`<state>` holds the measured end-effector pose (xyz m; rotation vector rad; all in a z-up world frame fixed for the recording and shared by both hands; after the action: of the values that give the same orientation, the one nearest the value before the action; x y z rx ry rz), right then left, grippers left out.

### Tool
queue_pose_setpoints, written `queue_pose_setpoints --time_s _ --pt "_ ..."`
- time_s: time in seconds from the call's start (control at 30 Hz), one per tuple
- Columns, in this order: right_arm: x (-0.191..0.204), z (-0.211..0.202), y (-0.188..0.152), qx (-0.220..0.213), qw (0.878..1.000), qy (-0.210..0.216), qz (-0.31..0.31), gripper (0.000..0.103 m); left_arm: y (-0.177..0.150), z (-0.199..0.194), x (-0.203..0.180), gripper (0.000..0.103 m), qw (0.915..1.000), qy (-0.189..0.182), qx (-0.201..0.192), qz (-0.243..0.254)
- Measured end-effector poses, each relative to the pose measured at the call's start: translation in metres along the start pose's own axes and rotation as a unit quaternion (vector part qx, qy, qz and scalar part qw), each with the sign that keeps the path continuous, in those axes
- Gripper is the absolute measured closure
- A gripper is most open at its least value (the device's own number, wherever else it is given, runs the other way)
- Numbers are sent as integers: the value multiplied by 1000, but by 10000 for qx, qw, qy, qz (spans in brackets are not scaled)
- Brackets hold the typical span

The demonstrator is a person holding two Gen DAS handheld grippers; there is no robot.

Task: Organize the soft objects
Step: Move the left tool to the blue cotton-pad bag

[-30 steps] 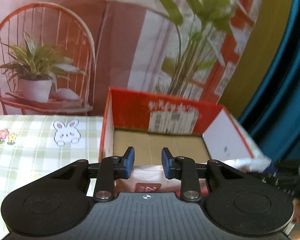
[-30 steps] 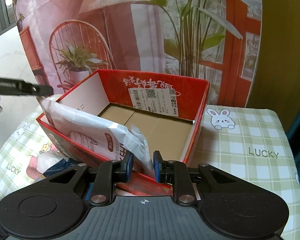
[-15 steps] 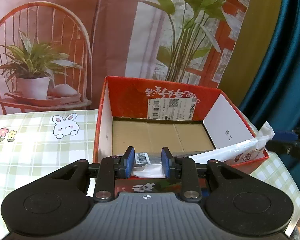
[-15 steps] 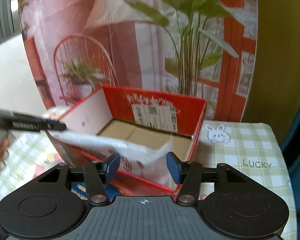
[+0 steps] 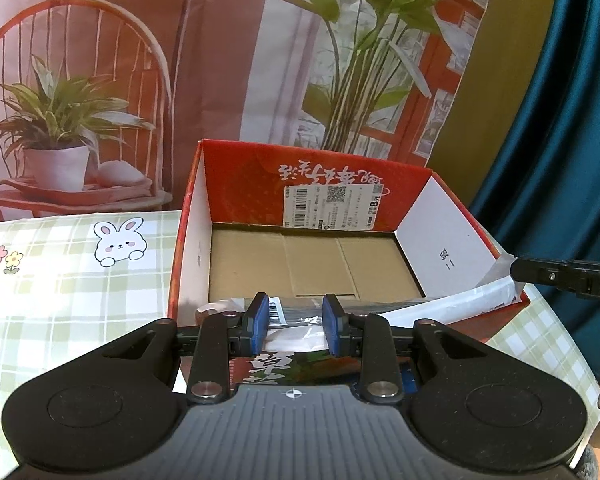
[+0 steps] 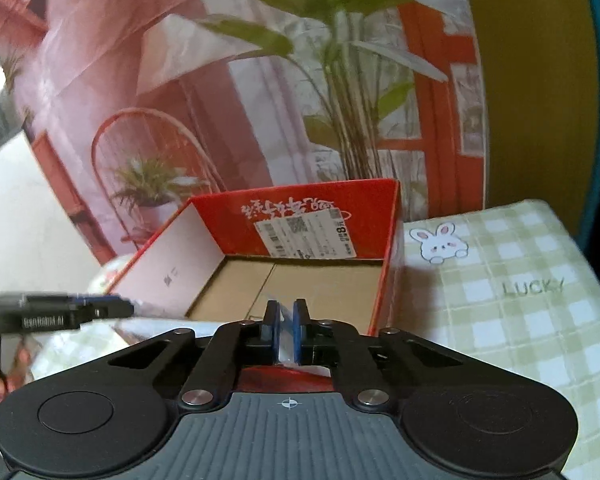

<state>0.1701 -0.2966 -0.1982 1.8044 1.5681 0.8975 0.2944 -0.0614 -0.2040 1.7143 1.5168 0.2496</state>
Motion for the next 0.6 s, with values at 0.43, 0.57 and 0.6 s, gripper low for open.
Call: queue_pose_setpoints --time_s 0.43,0.57,0.6 --pt "22 -17 1 -392 9960 -611 -530 67 -2 -26 -10 48 9990 -181 -368 160" --pt "37 -31 1 -704 9932 -598 -709 59 -7 -48 -23 46 9972 -274 -583 377" --pt "41 -32 0 -733 9934 -521 -717 55 -9 -52 -24 46 9971 -296 -602 352"
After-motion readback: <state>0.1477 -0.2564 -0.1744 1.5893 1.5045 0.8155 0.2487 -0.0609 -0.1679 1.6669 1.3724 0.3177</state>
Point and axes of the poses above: each gripper's, at about its wrist camera, not at the fingertips, and z roughly the way its jaws point, x to its left, y to its top, the point moved 6 cm from there along z, roughly the way its jaws point, and after that the axes turned 15 degrees about -z, right-handed, at the moved point
